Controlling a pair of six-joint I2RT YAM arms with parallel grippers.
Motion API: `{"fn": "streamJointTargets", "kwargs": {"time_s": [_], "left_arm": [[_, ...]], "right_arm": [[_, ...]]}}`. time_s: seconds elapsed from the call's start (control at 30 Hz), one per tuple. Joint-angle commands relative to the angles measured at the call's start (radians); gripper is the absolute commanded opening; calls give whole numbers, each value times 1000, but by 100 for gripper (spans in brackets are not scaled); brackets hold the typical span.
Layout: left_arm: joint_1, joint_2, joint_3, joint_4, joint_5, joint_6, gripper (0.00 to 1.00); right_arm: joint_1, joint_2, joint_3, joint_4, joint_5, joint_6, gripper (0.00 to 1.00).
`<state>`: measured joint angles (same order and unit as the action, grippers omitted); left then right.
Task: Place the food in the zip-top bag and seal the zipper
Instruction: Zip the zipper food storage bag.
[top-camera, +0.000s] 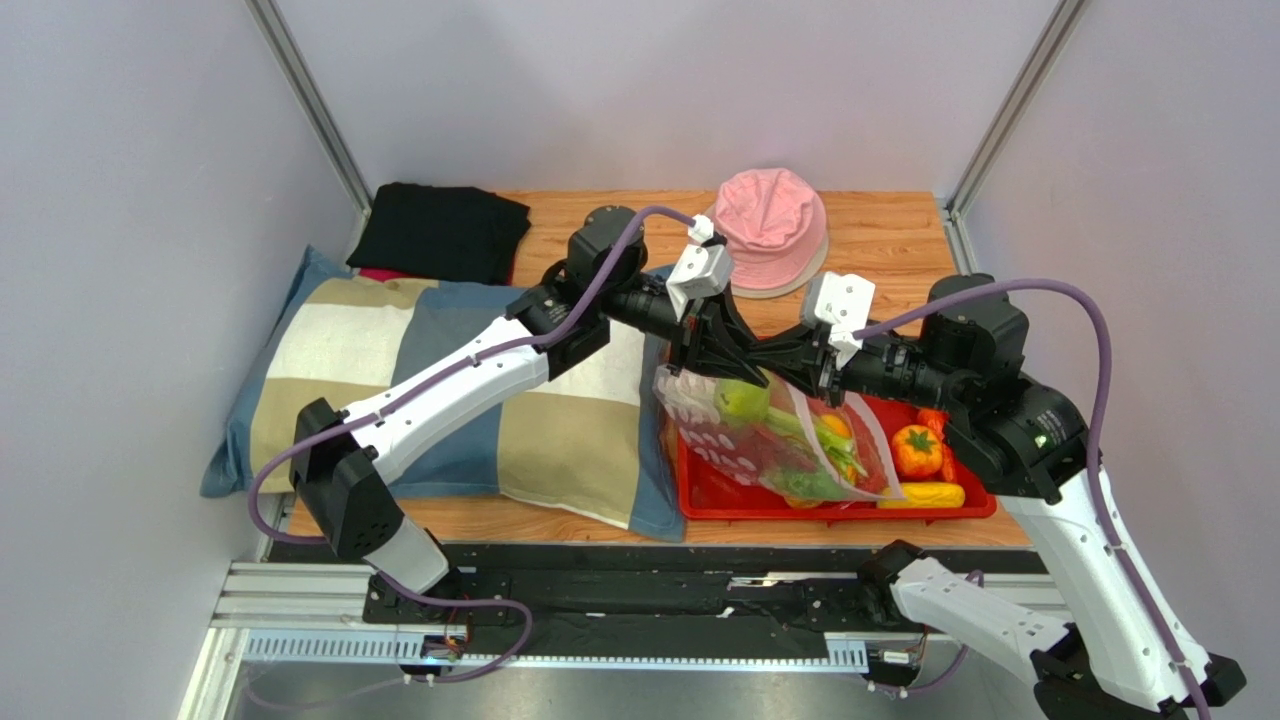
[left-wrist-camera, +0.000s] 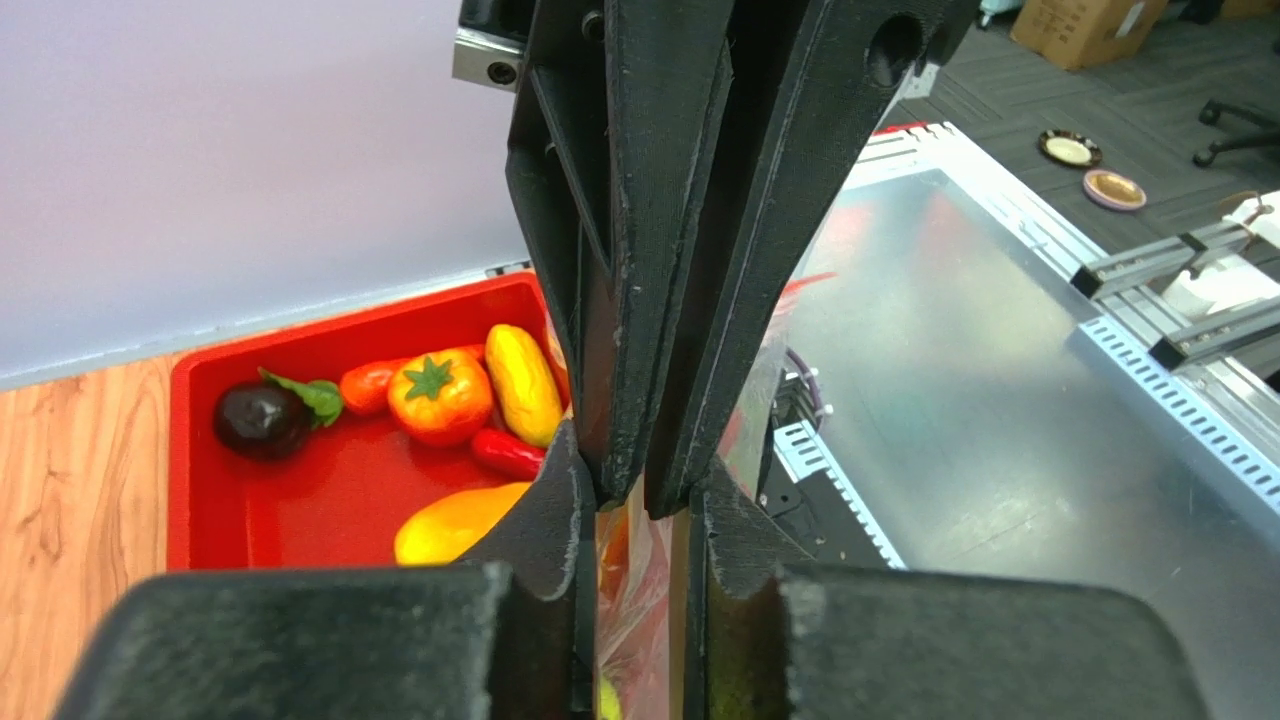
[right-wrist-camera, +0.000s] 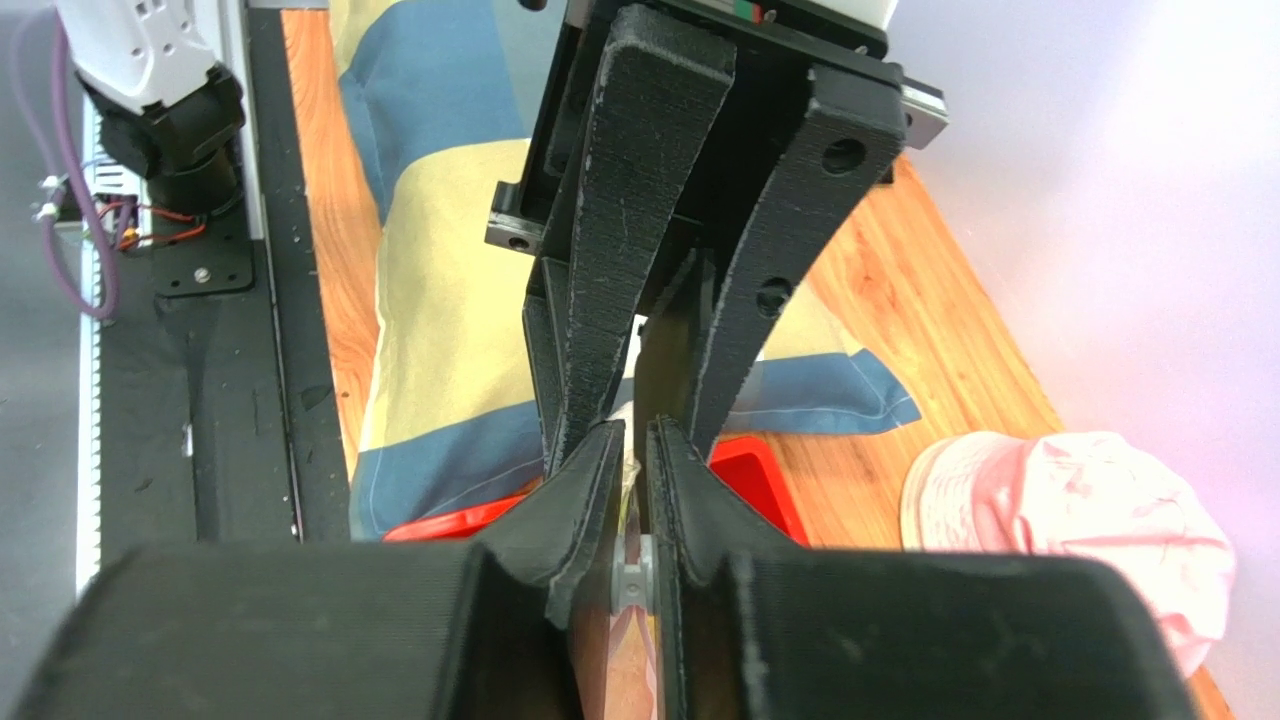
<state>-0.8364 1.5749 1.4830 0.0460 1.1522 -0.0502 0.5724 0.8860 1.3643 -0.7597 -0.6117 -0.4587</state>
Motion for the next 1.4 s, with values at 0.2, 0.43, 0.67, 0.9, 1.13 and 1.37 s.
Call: {"fn": "streamJointTargets", "kwargs": {"time_s": [0.2, 0.43, 0.67, 0.9, 1.13, 1.37], "left_arm": [[19, -70, -82, 184, -108, -108, 0], [23, -75, -121, 298, -146, -207, 55], [42, -47, -115, 469, -154, -367, 55], [33, -18, -75, 580, -102, -470, 58], [31, -12, -92, 669, -92, -566, 17], [100, -49, -122, 643, -126, -608, 0]], "right_arm": [[15, -76, -19, 295, 43, 132, 0], [14, -73, -16, 359, 38, 227, 0], [15, -61, 4, 375, 13, 273, 0], [15, -35, 5, 411, -10, 295, 0], [15, -10, 2, 467, 4, 339, 0], [15, 37, 112, 326, 171, 350, 78]]}}
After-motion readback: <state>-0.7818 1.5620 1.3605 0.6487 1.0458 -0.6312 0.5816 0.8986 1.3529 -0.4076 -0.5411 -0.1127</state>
